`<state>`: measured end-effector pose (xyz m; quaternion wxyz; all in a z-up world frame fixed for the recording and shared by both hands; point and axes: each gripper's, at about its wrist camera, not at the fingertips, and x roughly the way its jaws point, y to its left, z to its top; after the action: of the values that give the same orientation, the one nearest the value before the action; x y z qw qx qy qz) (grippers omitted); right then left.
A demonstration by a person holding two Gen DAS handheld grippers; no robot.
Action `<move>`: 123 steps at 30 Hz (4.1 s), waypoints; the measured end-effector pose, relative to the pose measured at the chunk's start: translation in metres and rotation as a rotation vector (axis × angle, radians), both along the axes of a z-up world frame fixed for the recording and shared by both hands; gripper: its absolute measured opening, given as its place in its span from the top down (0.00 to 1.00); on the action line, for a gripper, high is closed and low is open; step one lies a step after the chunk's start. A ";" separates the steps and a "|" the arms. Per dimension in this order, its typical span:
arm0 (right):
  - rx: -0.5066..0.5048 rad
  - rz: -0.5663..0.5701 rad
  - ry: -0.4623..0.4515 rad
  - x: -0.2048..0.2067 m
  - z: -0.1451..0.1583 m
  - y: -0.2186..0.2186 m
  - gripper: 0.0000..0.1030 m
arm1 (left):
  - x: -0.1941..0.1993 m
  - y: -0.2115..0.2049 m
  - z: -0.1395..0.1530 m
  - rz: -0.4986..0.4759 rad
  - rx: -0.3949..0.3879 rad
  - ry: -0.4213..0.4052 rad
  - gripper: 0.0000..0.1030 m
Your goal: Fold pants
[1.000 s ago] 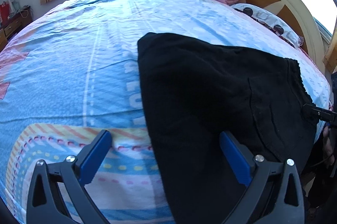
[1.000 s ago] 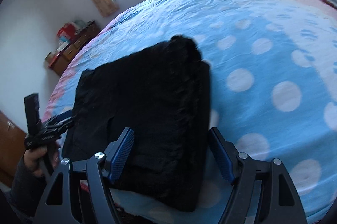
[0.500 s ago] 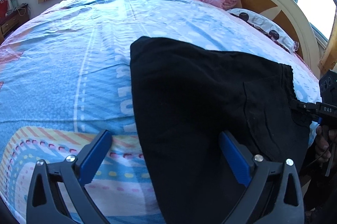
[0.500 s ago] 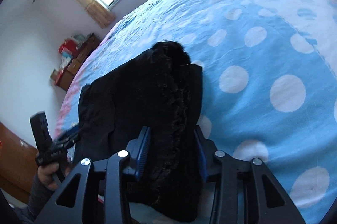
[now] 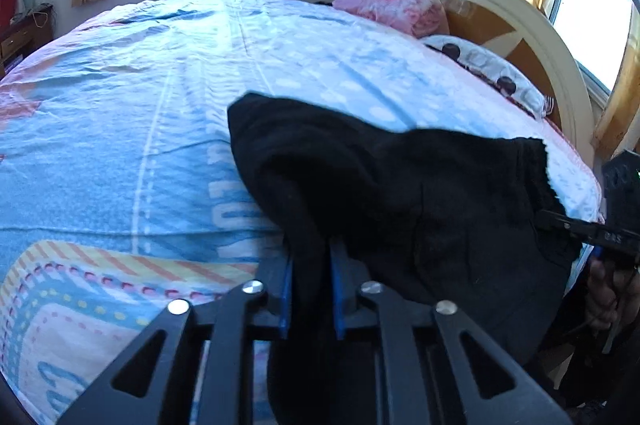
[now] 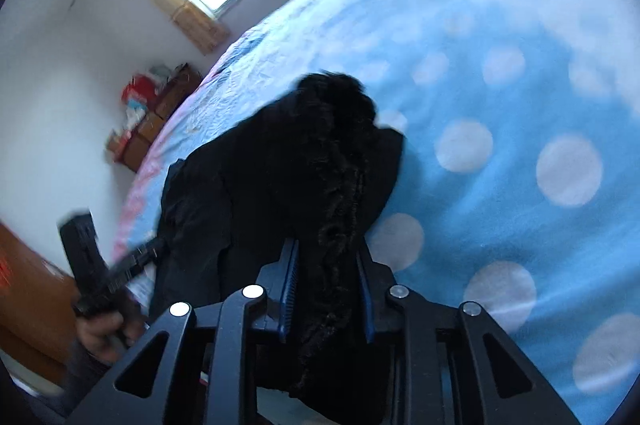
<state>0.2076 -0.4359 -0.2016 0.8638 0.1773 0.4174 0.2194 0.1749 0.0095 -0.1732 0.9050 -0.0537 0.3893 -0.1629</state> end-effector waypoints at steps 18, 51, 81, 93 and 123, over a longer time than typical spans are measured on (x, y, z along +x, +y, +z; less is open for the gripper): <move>-0.084 0.170 -0.156 0.024 0.086 0.062 0.85 | -0.029 0.059 0.060 0.073 -0.080 -0.142 0.92; -0.032 0.460 0.178 0.261 -0.006 0.316 0.71 | 0.013 0.249 -0.011 0.511 0.105 0.012 0.41; -0.155 0.393 -0.114 0.157 0.050 0.296 0.43 | -0.005 0.225 0.026 0.542 0.232 -0.021 0.24; -0.270 0.237 -0.303 0.049 0.087 0.230 0.36 | -0.081 0.165 0.068 0.466 0.195 -0.155 0.11; -0.244 0.204 -0.398 -0.021 0.116 0.220 0.31 | -0.108 0.125 0.085 0.411 0.142 -0.229 0.01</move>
<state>0.1864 -0.2155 -0.0859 0.9173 -0.0182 0.2783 0.2842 0.0671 0.1344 -0.0879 0.9588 -0.0489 0.2757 0.0472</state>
